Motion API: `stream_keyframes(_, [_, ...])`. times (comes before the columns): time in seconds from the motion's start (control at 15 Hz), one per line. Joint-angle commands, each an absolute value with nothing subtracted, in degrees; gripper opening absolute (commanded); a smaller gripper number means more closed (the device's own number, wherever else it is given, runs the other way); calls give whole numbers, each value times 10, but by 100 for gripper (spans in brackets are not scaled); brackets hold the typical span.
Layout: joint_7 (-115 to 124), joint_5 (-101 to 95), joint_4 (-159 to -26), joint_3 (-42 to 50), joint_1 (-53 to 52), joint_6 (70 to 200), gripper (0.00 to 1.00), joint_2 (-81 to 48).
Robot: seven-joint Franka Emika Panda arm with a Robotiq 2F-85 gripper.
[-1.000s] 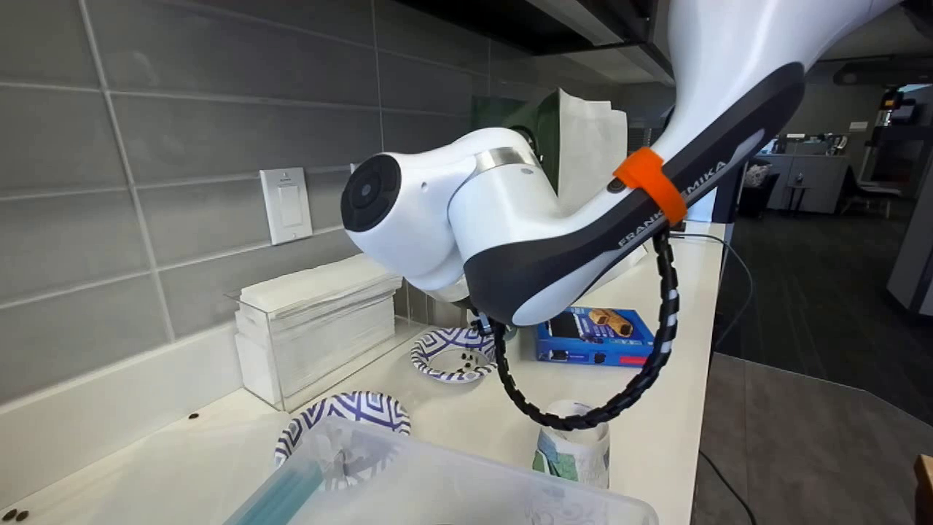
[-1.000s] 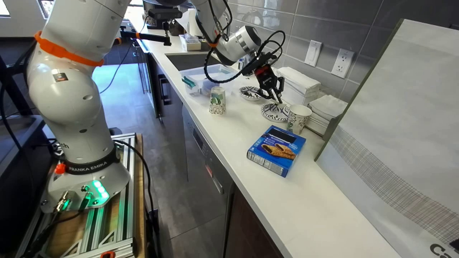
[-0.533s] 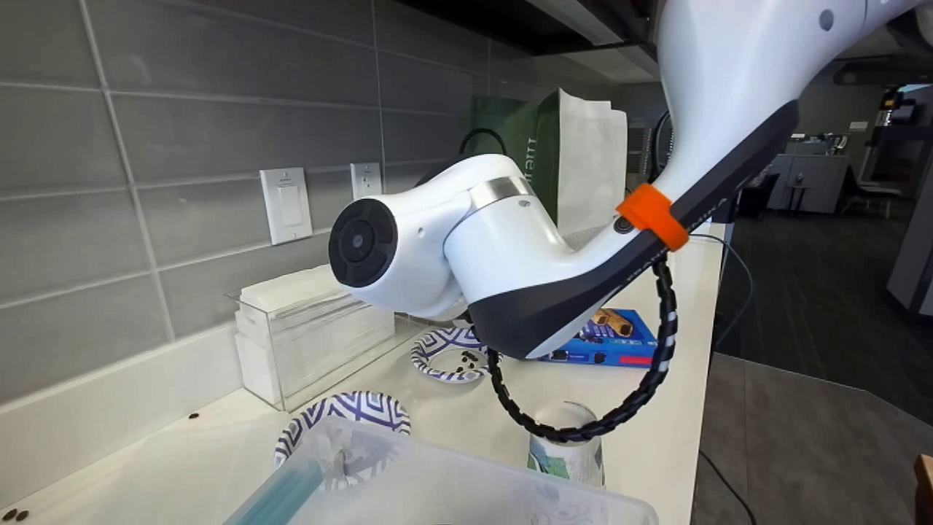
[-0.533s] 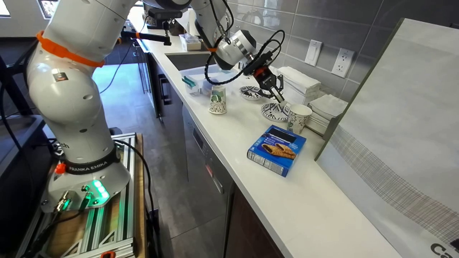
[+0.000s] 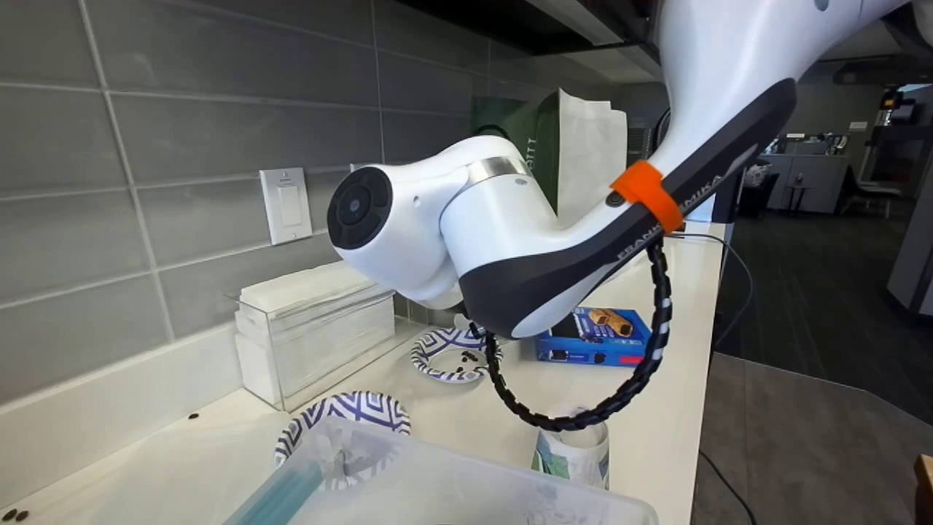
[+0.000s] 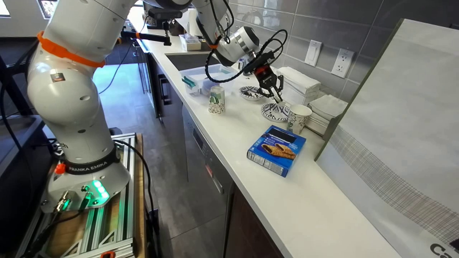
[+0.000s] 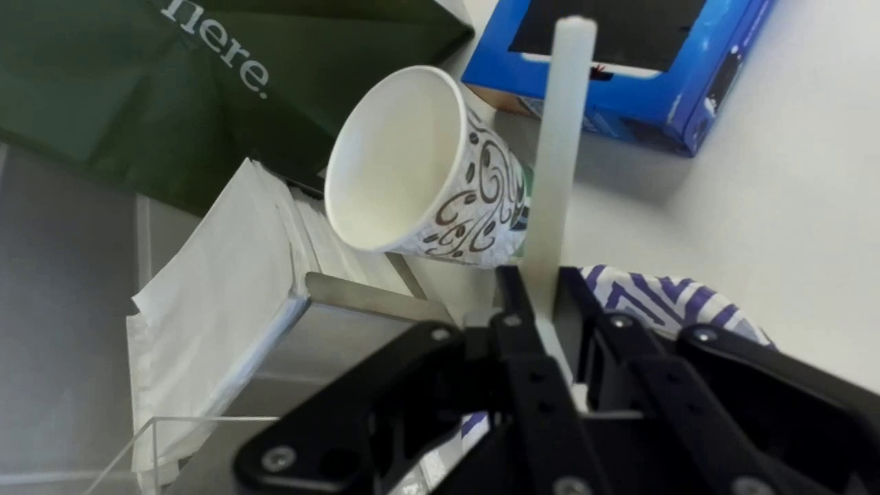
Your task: Transfer a spoonful of contents from the left bowl to the right bowl
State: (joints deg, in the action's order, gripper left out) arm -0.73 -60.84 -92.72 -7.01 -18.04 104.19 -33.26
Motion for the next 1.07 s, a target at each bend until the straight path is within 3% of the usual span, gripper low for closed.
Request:
stream_keyframes(0.0, [-7,-534,-922,-89,-161,1027,4,-318])
stream_keyframes(0.53, [3,-313,-965,-101,-125,1110,4,-249])
stream_keyframes(1.0, [-60,-137,-1117,-108,-79,1351,4,-169])
